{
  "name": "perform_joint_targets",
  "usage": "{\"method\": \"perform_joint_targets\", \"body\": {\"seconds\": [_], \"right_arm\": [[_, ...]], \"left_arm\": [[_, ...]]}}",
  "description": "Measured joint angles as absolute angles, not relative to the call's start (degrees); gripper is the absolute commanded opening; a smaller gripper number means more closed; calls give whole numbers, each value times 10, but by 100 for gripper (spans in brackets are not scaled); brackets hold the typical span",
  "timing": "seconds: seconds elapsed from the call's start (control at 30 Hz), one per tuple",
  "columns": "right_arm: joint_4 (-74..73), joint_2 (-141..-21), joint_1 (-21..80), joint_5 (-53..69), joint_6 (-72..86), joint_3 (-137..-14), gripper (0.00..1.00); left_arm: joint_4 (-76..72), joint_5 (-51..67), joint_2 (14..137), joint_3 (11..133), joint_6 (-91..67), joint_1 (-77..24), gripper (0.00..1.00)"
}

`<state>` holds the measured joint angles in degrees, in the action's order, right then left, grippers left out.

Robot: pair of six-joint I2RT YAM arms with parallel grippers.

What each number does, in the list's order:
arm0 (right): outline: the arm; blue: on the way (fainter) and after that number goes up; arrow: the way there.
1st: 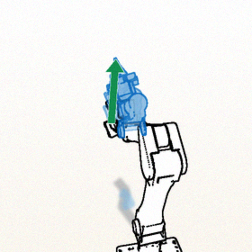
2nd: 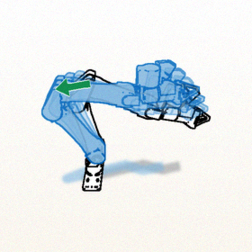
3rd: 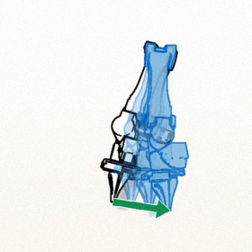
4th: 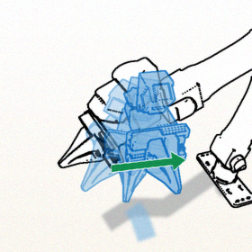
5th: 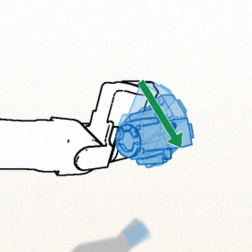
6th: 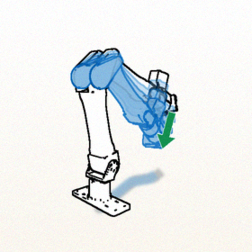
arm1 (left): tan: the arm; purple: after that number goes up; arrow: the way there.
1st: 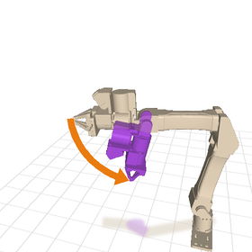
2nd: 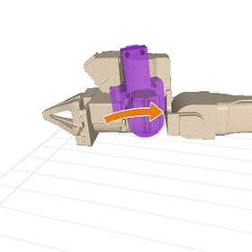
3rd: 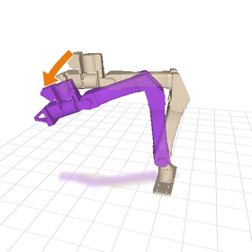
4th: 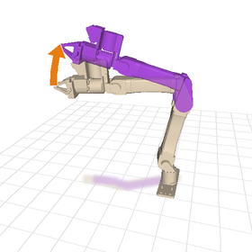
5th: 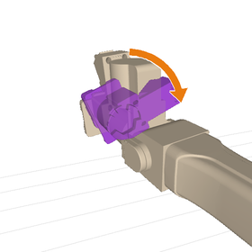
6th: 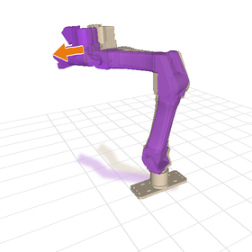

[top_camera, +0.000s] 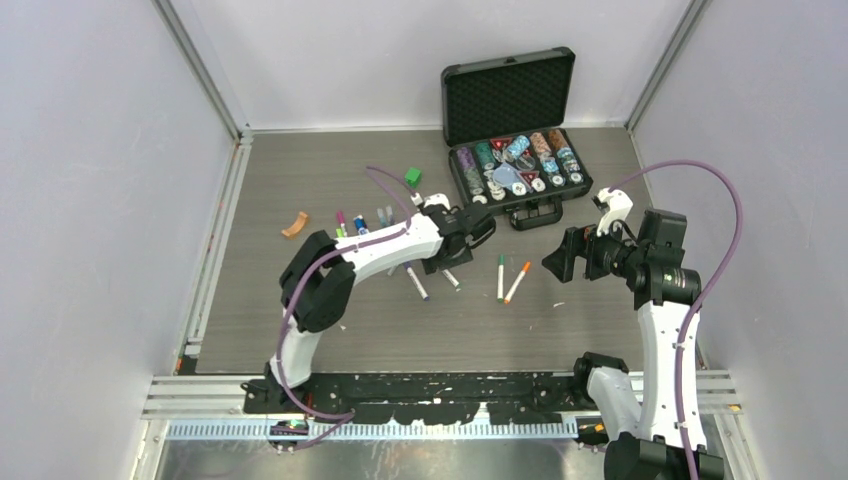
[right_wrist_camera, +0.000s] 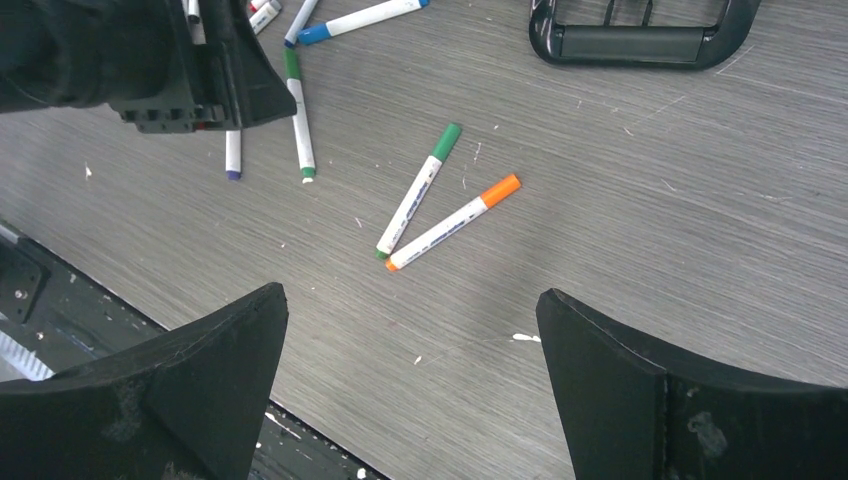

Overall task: Open the pen caps
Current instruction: Pick up the pen from the center of the board.

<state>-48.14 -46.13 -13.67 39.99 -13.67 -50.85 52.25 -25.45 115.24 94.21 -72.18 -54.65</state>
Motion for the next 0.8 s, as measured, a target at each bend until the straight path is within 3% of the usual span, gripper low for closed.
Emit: {"method": "perform_joint_targets", "body": {"seconds": [0.37, 0.8], "right_arm": [[-486, -461, -137, 399, -137, -509, 100], [-493, -461, -137, 400, -139, -509, 100]], "left_arm": [[538, -254, 1214, 945, -753, -546, 42], [511, -244, 1228, 945, -763, -532, 32]]}}
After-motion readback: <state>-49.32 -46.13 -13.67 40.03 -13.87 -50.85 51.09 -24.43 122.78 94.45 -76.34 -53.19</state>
